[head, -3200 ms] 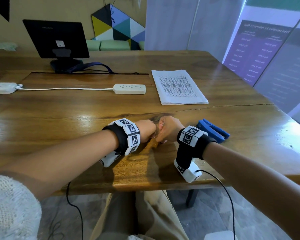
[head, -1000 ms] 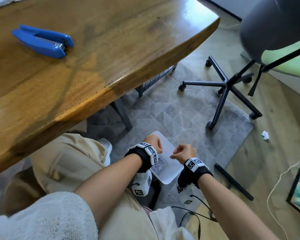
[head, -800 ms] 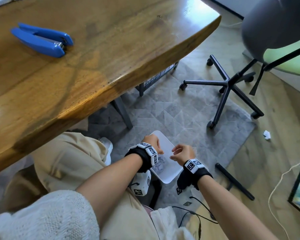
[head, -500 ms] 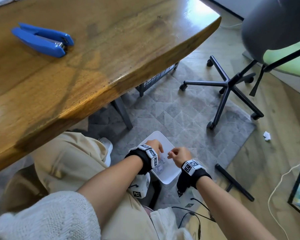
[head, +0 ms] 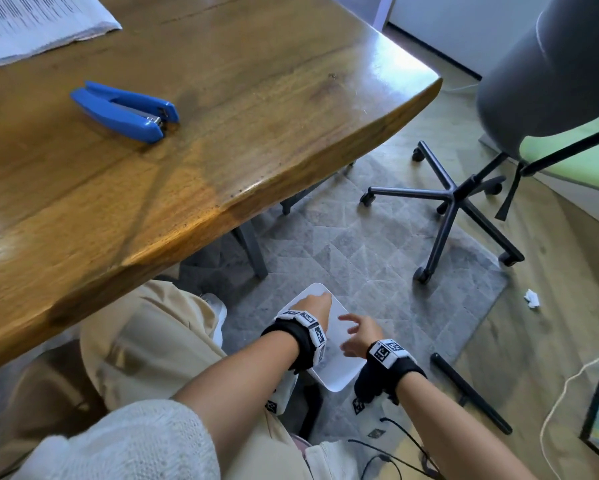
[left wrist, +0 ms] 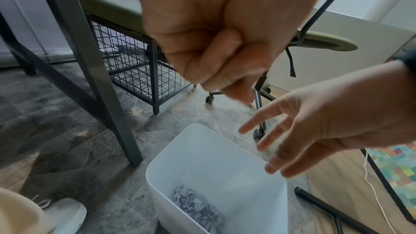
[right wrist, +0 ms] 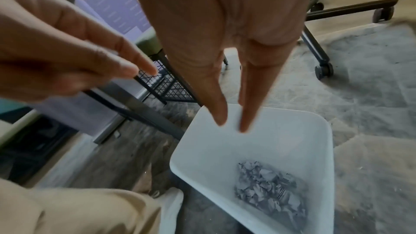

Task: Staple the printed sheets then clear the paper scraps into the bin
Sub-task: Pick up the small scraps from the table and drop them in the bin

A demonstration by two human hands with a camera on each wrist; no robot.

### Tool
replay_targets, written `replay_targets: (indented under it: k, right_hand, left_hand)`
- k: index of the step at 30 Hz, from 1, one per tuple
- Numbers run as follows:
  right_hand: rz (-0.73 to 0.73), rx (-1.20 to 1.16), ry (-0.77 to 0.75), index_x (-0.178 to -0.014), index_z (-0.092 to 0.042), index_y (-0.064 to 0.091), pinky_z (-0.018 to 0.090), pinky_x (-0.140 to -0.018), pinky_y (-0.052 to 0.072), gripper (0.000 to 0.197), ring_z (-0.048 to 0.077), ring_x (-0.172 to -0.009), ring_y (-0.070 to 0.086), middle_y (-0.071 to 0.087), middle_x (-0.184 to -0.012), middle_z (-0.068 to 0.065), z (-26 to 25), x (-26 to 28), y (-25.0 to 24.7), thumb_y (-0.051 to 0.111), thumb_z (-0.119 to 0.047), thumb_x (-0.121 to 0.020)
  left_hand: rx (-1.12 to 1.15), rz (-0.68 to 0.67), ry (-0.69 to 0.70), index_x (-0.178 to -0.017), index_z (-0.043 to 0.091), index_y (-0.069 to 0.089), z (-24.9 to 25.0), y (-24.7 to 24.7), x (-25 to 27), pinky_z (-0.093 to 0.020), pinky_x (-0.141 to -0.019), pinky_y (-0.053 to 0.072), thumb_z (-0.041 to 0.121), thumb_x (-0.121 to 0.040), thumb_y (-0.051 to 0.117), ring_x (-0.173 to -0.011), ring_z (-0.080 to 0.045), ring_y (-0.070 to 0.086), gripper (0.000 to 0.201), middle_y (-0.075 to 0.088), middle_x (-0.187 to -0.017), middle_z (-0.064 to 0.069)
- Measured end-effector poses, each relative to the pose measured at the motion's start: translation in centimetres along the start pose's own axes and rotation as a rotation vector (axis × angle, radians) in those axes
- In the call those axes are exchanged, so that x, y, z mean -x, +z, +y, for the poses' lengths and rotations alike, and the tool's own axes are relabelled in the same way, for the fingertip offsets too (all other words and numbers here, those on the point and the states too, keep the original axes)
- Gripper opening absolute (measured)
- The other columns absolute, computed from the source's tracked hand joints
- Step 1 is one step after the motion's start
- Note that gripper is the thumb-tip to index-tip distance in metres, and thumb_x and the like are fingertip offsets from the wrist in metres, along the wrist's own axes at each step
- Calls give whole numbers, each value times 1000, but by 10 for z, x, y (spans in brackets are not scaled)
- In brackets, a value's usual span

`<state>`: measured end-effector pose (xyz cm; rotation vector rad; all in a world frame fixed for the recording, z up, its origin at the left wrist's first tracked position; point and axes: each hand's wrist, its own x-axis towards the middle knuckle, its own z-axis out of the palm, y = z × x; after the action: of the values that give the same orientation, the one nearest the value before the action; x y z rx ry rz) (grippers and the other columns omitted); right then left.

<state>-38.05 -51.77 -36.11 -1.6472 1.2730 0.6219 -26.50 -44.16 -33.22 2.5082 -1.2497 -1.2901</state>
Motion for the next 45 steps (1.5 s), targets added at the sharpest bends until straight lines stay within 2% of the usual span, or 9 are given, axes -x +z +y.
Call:
replay_targets:
  k: [6,12,15,18,21,25,31,41,45]
  right_hand:
    - [210,97,-43,-75,-3,67,26,-59,50,40,17,-48,58,61,-55,3,-2,3,-5,62,-41,-85]
    - [59,60,-121,-117,-17,64,33,-71,59,50,20,-86,68,66,-115,9,2,9,-3,72,5,-73]
    - [144,83,-131,-78,-12,67,22,-45,52,10,7,-38,58,70,-69,8,2,14,-4,76,-15,-77]
    - [186,158,-154,-73,-11,68,12,-36,38,32,1,-25,45,52,-32,-5,2,20,-10,63,-39,-86]
    - [149,253,-203,-95,-14,69,20,-61,55,11,5,-48,57,74,-74,-1,-2,28,-16,60,-18,-90]
    - [58,386,-339,-135,-23,48,19,-84,46,59,19,-108,62,53,-136,-1,-23,41,-26,56,3,-83]
    - [143,404,-618,-81,-43,62,39,-81,56,43,5,-64,60,69,-76,-8,-92,67,-64,62,1,-81]
    - [-35,248,-1043,-83,-7,70,18,-48,49,15,15,-51,57,66,-63,10,-260,203,-85,65,7,-80]
    - [-54,340,-1166,-84,-15,70,25,-53,52,16,14,-51,57,67,-62,5,-318,228,-44,67,1,-81]
  left_hand:
    - [-91,-100,7,-113,4,64,3,-3,2,-37,-96,50,3,-82,61,-109,-33,62,30,64,-117,-18]
    - [-51,-54,5,-79,11,60,9,-2,8,-30,-71,52,24,-75,76,-86,-28,69,20,71,-91,-12]
    - [9,24,7,-99,5,62,11,-5,8,-29,-67,44,19,-90,60,-93,-30,66,16,69,-104,-14]
    - [38,30,75,-128,13,46,11,-10,12,-34,-75,47,3,-89,45,-100,-33,59,41,55,-123,-16]
    - [28,-36,118,-136,17,44,9,-14,20,-37,-98,44,-1,-85,54,-118,-35,51,54,36,-140,-13]
    - [-42,-100,146,-137,14,45,5,-30,33,-36,-104,42,4,-81,64,-126,-32,48,59,38,-141,-13]
    - [-32,-27,148,-129,-1,48,1,-84,80,-31,-65,41,6,-84,57,-87,-29,52,46,55,-104,-19]
    - [160,366,280,-112,8,66,-64,-229,229,-9,-55,43,11,-85,61,-87,-19,63,28,70,-110,-10]
    - [117,497,203,-115,14,64,-121,-255,289,-24,-80,46,18,-88,61,-94,-14,60,27,67,-113,-3]
